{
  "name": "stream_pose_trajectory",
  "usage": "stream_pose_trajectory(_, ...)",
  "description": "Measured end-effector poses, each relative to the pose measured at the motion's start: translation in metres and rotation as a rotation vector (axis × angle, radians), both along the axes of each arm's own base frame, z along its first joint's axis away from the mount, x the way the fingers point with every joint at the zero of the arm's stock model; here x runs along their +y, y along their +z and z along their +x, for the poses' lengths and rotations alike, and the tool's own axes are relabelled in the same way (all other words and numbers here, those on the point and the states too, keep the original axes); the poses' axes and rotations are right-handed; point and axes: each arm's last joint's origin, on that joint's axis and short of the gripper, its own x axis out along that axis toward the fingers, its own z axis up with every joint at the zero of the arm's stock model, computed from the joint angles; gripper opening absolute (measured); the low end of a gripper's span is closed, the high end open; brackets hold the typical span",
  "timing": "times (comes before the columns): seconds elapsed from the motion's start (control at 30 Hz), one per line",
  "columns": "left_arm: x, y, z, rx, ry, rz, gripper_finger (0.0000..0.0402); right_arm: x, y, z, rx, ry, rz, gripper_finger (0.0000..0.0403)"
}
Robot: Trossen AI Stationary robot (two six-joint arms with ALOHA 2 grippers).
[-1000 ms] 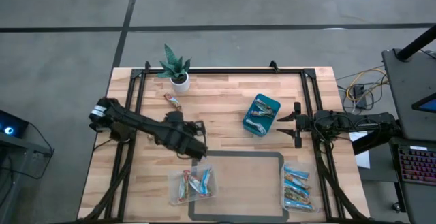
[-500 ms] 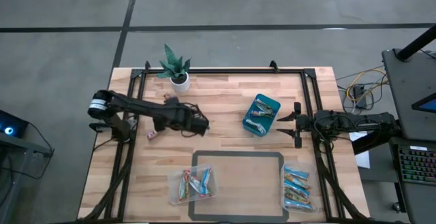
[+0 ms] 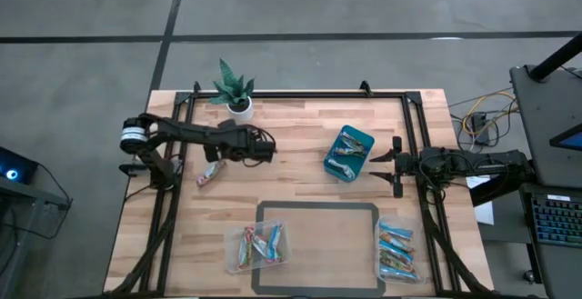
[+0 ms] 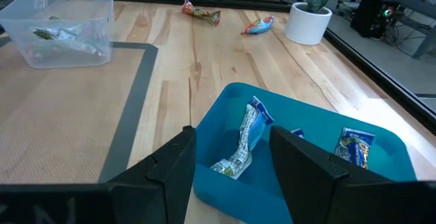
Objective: Pick and place Granola Bars by type
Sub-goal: Put the top red granola bar into the left transparent bin
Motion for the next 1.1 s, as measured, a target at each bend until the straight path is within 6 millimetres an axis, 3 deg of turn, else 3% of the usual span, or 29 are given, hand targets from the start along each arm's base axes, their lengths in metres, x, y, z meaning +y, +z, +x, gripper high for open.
stream_pose_trajectory(0.6,0.023,-0.051,-0.010,-0.099,0.013,0.034,0.0156,0.000,0.000,0.000,0.000,0.000,0.000,0.0176)
stream_pose_trajectory(1.1,0.037,-0.074,-0.019,-0.125,-0.006,0.064,0.0156,0.000,0.000,0.000,0.000,0.000,0.000,0.0176)
